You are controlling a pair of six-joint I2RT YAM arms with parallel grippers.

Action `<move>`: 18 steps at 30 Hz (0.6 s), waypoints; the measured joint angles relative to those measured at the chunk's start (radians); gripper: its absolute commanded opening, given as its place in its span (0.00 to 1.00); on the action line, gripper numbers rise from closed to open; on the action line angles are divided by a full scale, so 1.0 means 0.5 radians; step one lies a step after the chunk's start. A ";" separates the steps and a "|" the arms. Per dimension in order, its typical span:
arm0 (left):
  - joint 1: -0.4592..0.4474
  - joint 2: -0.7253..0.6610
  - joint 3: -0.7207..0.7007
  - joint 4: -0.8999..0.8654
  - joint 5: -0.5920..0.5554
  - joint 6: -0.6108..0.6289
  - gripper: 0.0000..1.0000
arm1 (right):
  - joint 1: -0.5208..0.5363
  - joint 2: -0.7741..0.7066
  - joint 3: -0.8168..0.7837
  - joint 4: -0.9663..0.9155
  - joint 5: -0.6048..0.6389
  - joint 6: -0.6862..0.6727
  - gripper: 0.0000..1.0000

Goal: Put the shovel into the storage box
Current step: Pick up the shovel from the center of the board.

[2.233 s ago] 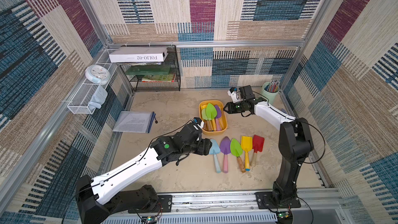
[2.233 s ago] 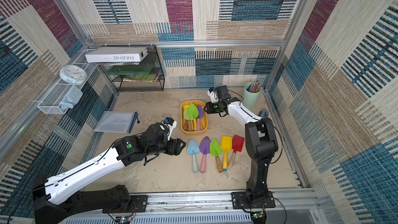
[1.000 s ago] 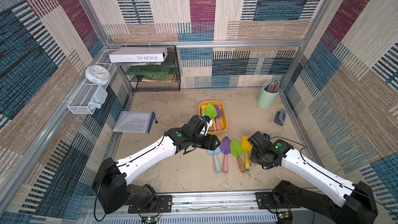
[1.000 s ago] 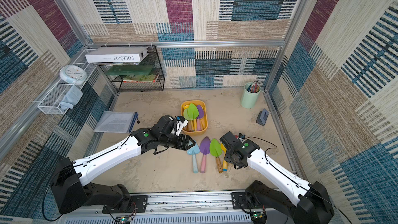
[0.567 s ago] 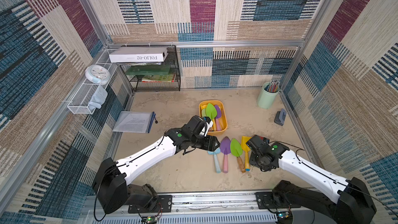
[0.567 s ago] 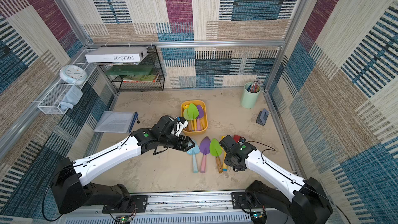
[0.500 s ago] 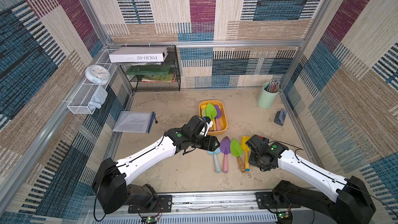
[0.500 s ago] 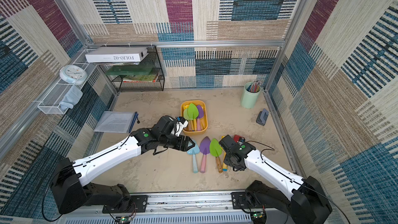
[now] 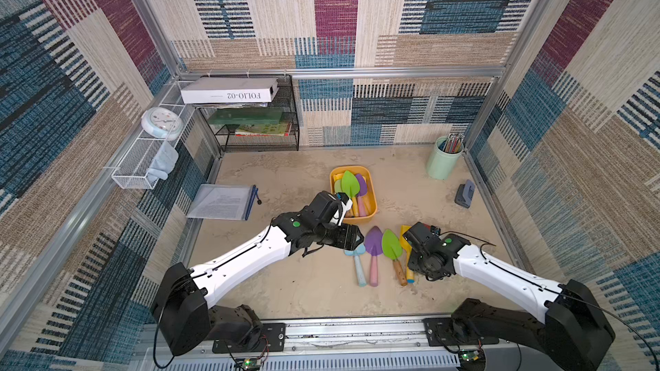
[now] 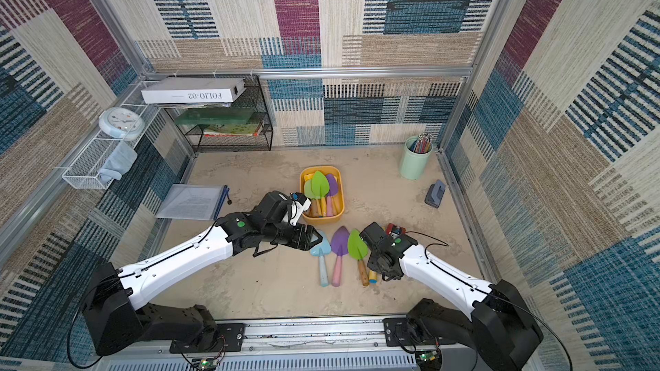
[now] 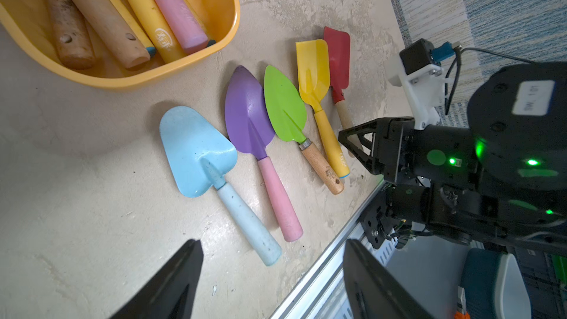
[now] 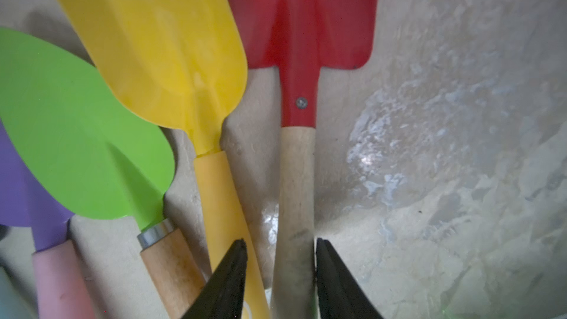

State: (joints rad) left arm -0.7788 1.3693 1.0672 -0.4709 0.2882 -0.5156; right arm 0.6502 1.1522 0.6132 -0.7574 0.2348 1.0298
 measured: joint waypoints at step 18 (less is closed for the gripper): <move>0.000 -0.011 -0.006 -0.003 -0.001 -0.002 0.76 | -0.001 -0.027 -0.007 0.003 0.117 0.011 0.00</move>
State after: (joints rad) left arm -0.7788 1.3640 1.0641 -0.4725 0.2878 -0.5163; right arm 0.6498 1.1389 0.6098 -0.7559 0.2932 1.0351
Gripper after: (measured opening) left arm 0.758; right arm 0.208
